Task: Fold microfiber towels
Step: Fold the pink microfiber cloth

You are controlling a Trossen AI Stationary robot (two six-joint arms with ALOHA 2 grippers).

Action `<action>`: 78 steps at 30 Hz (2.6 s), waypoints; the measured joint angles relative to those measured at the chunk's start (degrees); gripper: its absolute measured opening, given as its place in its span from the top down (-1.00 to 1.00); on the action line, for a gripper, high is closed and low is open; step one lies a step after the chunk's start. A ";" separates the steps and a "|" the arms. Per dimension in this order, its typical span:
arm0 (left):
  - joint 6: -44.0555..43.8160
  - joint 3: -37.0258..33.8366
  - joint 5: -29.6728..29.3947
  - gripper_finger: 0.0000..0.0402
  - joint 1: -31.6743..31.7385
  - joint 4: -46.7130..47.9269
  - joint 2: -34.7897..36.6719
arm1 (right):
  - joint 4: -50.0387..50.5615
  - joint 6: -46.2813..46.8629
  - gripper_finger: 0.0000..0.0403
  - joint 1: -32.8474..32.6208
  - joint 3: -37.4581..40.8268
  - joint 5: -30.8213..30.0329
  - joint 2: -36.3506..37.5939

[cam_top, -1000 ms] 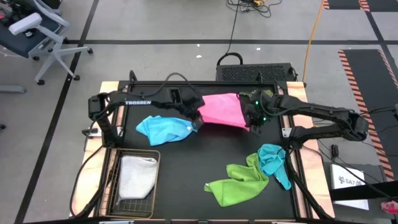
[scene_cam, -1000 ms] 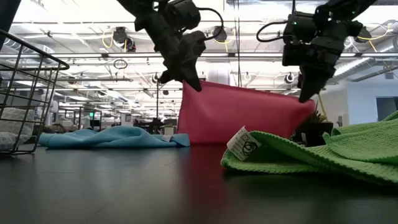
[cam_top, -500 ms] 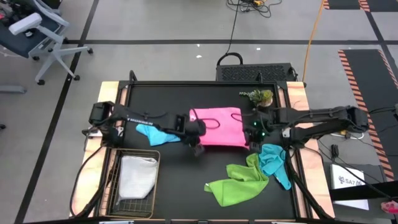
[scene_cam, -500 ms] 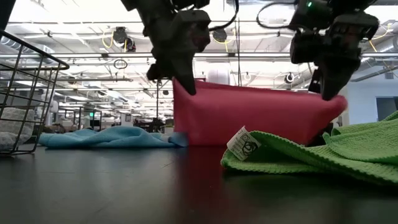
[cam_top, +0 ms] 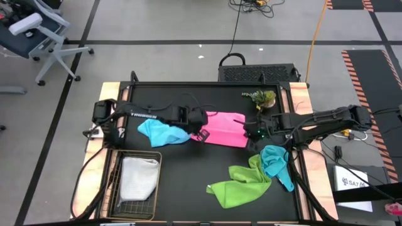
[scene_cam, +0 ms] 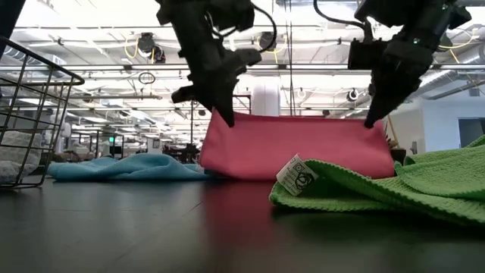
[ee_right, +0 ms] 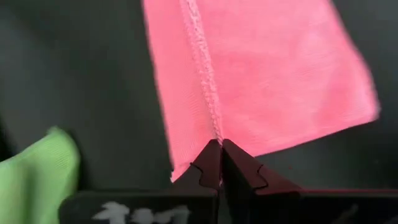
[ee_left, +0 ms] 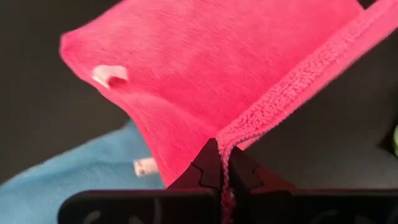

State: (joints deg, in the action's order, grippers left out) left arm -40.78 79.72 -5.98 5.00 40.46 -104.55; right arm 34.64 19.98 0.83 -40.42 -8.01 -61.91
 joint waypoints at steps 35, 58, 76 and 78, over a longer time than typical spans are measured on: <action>12.40 0.07 0.96 0.91 12.97 -7.66 -8.63 | -13.21 -25.75 1.00 22.46 -0.02 -2.47 -13.64; 17.71 0.00 -0.27 0.22 18.62 -10.64 -8.63 | -12.38 -35.53 0.33 22.83 -1.08 -15.72 -12.38; 16.29 0.02 3.75 0.49 13.94 -13.72 -7.56 | -5.57 -4.10 0.50 13.96 -0.59 11.15 -4.50; 16.72 0.04 1.61 0.49 13.90 -13.59 -7.56 | -6.81 -1.38 0.57 12.85 1.45 11.12 -4.48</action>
State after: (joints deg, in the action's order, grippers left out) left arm -24.06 79.77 -4.37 18.90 26.87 -112.12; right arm 27.83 18.60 13.68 -38.98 3.11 -66.39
